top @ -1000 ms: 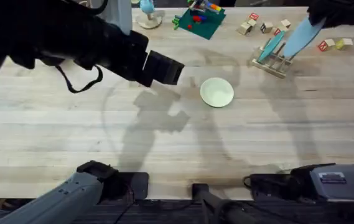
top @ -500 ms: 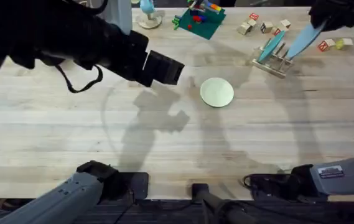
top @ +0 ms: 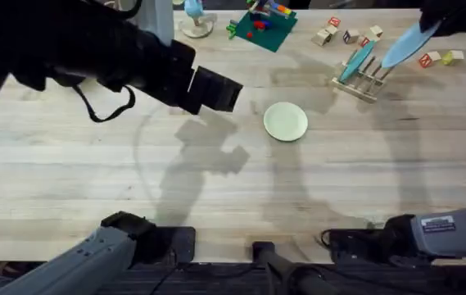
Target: Pick up the plates from the table one by one and place each into a slot on the dish rack.
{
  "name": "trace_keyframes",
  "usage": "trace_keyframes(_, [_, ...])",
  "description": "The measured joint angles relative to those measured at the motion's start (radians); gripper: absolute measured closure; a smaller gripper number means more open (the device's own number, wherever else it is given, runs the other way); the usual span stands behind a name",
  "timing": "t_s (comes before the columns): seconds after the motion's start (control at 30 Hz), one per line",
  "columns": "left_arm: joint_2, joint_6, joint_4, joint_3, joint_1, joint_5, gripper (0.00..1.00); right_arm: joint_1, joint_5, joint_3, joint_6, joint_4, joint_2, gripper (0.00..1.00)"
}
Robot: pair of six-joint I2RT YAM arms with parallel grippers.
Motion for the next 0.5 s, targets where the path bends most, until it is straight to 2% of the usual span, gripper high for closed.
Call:
trace_keyframes(0.2, [0.0,0.0,0.0,0.0,0.0,0.0,0.006,-0.016,-0.033,0.004,-0.026,0.004,0.015,0.972])
trace_keyframes(0.5, [0.0,0.0,0.0,0.0,0.0,0.0,0.006,-0.016,-0.045,0.005,-0.039,0.064,0.123,0.972])
